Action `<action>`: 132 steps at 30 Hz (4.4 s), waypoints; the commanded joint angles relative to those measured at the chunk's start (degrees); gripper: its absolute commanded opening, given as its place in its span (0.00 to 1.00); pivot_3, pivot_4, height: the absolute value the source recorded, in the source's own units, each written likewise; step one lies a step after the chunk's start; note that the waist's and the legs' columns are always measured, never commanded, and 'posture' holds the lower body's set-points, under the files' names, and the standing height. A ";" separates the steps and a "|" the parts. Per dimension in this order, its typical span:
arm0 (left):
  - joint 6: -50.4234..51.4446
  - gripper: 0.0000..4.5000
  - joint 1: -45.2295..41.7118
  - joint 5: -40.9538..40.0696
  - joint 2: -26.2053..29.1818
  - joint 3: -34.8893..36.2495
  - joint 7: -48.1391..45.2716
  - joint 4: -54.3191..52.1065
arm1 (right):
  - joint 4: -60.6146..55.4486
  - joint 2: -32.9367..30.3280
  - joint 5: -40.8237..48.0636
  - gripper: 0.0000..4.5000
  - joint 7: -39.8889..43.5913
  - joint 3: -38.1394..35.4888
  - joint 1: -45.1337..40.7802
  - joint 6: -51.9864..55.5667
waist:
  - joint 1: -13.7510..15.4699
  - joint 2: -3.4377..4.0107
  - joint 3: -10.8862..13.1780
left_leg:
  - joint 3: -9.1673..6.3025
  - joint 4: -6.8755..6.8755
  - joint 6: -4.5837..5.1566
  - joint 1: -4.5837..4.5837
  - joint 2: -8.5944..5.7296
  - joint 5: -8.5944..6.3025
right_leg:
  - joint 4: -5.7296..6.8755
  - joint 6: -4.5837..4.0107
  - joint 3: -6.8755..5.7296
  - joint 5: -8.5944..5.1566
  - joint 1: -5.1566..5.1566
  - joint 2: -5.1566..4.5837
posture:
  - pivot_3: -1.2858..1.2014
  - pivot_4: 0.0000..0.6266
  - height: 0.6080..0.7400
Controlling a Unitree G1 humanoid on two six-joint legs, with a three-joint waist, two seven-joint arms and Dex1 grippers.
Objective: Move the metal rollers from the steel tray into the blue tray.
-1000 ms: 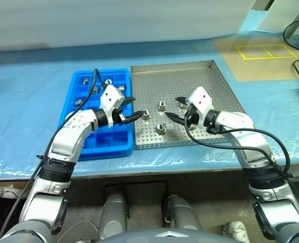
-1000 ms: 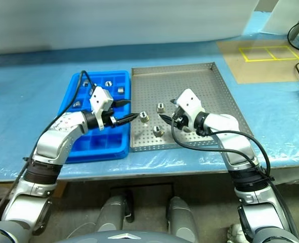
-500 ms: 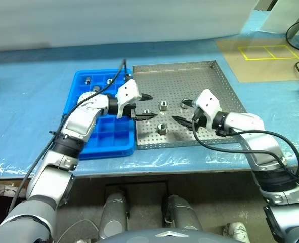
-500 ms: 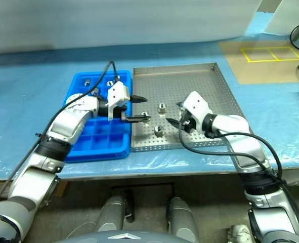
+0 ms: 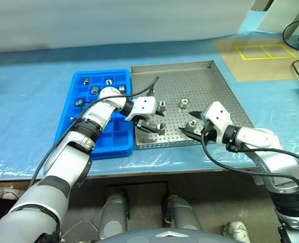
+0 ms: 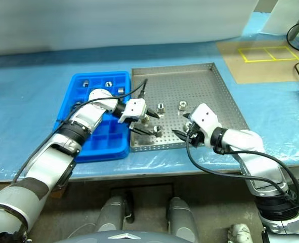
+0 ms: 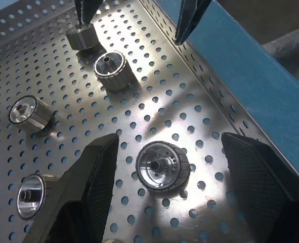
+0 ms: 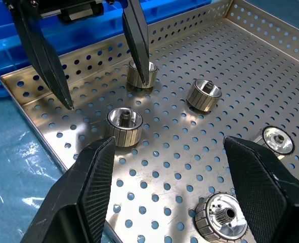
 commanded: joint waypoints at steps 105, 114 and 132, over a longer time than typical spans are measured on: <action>44.95 0.43 51.39 -12.17 18.78 35.88 47.88 -59.47 | 39.87 24.26 -7.83 0.78 16.13 16.54 -32.48 -27.03 | 7.81 -0.02 0.03 | -0.18 -0.40 -0.43 -0.58 0.19 0.24 | 0.07 -0.12 -0.27 -0.03 -0.77 0.08 | 0.61 0.24 1.00; 45.25 0.70 47.41 -14.41 18.64 34.73 45.86 -60.11 | 39.17 23.79 -7.77 0.78 14.81 16.00 -32.12 -26.66 | 6.98 -0.04 0.02 | -0.18 -0.38 -0.43 -0.58 0.16 0.25 | 0.09 -0.13 -0.27 -0.02 -0.75 0.07 | 0.60 0.24 1.00; 27.70 0.70 13.65 -7.08 13.29 15.76 32.76 -29.73 | 35.87 16.67 -6.94 0.78 9.99 8.87 -30.60 -22.37 | 6.28 -0.07 0.01 | -0.14 -0.16 -0.62 -0.46 0.09 0.41 | 0.56 -0.13 -0.15 -0.02 -0.78 0.02 | 0.53 0.24 1.00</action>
